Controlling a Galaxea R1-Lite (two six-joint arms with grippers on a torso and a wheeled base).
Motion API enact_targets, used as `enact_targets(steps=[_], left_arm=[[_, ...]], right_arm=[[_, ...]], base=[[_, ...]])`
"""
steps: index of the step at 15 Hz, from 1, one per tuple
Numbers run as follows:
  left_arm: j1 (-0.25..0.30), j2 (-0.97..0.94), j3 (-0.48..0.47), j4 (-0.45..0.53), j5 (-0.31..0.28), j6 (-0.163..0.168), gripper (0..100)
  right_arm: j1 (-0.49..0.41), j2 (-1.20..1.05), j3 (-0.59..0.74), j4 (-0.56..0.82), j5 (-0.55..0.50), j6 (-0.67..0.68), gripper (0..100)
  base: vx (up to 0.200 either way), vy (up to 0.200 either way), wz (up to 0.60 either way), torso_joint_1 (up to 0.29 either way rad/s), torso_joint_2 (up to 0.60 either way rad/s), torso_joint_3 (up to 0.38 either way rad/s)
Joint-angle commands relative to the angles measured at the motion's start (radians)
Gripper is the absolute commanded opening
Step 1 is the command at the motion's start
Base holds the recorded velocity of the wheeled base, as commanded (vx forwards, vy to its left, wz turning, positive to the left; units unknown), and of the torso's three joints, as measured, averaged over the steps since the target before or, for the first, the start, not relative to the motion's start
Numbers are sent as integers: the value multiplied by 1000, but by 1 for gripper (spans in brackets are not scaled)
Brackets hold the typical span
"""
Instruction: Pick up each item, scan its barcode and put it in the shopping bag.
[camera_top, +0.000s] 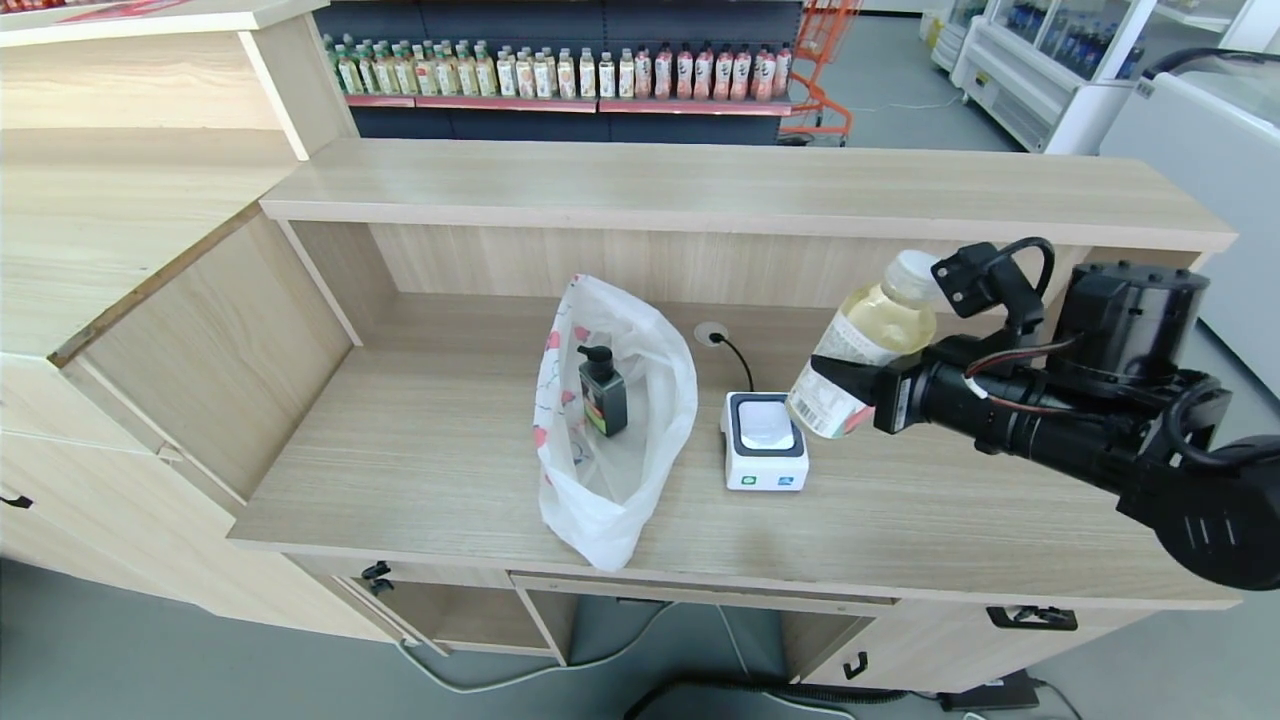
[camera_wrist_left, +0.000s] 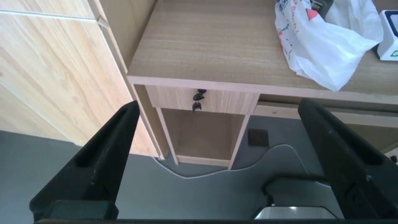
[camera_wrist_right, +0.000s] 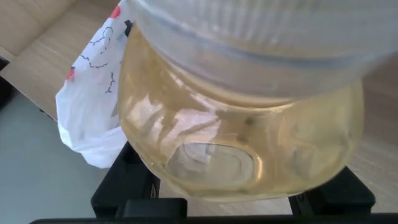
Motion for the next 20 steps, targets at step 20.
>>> enact_targets(steps=[20], left_arm=[[0, 0, 0, 0, 0, 3, 100]], right_arm=[[152, 369, -180, -36, -8, 7, 0]], base=[[0, 110, 0, 2, 2, 1]])
